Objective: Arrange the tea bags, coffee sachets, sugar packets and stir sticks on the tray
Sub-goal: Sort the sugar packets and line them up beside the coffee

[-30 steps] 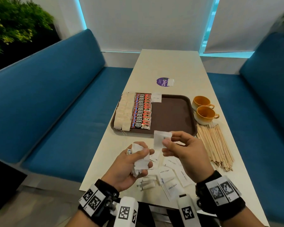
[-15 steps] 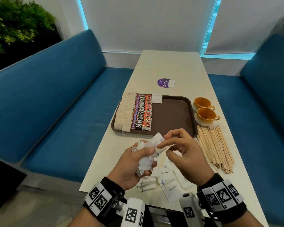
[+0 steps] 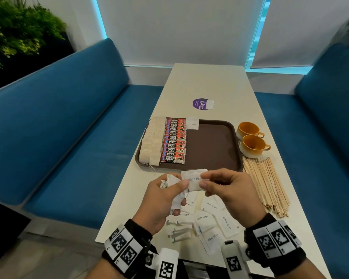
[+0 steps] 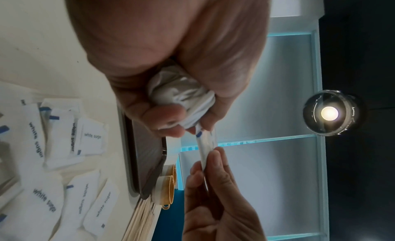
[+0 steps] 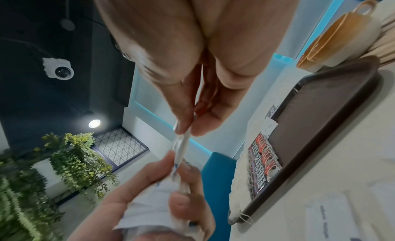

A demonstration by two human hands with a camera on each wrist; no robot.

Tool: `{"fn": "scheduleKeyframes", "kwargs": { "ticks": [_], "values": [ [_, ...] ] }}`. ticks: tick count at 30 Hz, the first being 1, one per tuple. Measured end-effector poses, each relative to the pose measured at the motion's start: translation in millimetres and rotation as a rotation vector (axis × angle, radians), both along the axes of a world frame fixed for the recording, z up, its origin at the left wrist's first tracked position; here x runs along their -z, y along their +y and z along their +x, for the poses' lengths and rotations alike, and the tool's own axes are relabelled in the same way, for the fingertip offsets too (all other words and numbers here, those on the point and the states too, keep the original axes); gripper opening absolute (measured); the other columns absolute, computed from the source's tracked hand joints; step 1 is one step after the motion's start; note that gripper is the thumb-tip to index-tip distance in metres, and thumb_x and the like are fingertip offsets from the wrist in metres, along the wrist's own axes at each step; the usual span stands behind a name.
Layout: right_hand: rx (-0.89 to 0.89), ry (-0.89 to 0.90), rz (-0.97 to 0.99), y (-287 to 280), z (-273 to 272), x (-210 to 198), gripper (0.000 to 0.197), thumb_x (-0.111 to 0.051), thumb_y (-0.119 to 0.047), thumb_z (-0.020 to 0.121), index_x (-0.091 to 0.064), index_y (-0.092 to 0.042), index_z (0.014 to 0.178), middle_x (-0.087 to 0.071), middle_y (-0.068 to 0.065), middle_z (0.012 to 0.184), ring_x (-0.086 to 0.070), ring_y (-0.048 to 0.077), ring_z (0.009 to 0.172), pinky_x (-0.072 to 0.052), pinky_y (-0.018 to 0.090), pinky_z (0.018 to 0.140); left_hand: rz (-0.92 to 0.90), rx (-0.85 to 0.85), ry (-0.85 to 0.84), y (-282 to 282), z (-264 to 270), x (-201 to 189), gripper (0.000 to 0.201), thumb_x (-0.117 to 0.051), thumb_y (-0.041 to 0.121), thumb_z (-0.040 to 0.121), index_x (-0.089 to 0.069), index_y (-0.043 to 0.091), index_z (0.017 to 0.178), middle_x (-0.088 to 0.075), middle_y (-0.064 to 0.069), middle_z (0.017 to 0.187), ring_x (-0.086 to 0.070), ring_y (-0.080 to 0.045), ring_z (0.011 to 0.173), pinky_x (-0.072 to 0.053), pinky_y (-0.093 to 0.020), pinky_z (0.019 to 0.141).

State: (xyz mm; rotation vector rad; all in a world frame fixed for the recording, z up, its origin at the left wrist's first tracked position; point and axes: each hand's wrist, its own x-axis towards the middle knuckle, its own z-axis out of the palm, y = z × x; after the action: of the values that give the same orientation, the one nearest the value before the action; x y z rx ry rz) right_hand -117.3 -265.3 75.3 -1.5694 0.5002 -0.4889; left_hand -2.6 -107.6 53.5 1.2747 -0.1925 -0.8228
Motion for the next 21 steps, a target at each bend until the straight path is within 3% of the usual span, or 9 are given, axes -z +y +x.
{"fn": "scheduleKeyframes", "kwargs": {
  "ticks": [8, 13, 17, 21],
  "values": [
    [-0.014, -0.005, 0.079, -12.3, 16.7, -1.4, 0.019, -0.083, 0.0, 0.076, -0.079, -0.002, 0.094, -0.077, 0.014, 0.084, -0.071, 0.025, 0.067, -0.061, 0.027, 0.066, -0.017, -0.012, 0.037, -6.7, 13.5, -1.2, 0.021, -0.076, 0.0, 0.082, -0.068, 0.011, 0.099, -0.065, -0.017, 0.083, -0.056, -0.027, 0.062, -0.037, -0.025, 0.046],
    [0.042, -0.004, 0.121, -43.7, 52.1, -2.1, 0.019, -0.082, 0.003, 0.077, -0.075, 0.004, 0.095, -0.074, 0.022, 0.085, -0.071, 0.027, 0.069, -0.062, 0.03, 0.069, -0.055, -0.081, 0.229, -13.3, 31.3, -1.1, 0.025, -0.08, 0.021, 0.079, -0.067, 0.016, 0.099, -0.064, -0.008, 0.089, -0.059, -0.024, 0.066, -0.041, -0.024, 0.046],
    [0.098, 0.047, 0.055, -88.4, 99.5, 2.3, 0.018, -0.081, 0.001, 0.081, -0.074, 0.001, 0.097, -0.075, 0.021, 0.092, -0.074, 0.033, 0.078, -0.064, 0.035, 0.078, -0.111, -0.056, 0.408, -12.9, 48.9, 5.6, 0.039, -0.076, 0.018, 0.081, -0.065, 0.012, 0.118, -0.067, -0.01, 0.093, -0.062, -0.027, 0.069, -0.048, -0.026, 0.046],
    [0.144, 0.112, 0.018, -131.3, 156.6, 18.0, 0.015, -0.079, 0.005, 0.083, -0.072, 0.001, 0.096, -0.074, 0.019, 0.095, -0.073, 0.024, 0.074, -0.062, 0.023, 0.068, -0.171, -0.04, 0.438, -15.9, 64.7, 10.0, 0.049, -0.069, 0.003, 0.079, -0.065, 0.009, 0.127, -0.068, -0.015, 0.101, -0.065, -0.032, 0.075, -0.056, -0.032, 0.055]
  ]
}}
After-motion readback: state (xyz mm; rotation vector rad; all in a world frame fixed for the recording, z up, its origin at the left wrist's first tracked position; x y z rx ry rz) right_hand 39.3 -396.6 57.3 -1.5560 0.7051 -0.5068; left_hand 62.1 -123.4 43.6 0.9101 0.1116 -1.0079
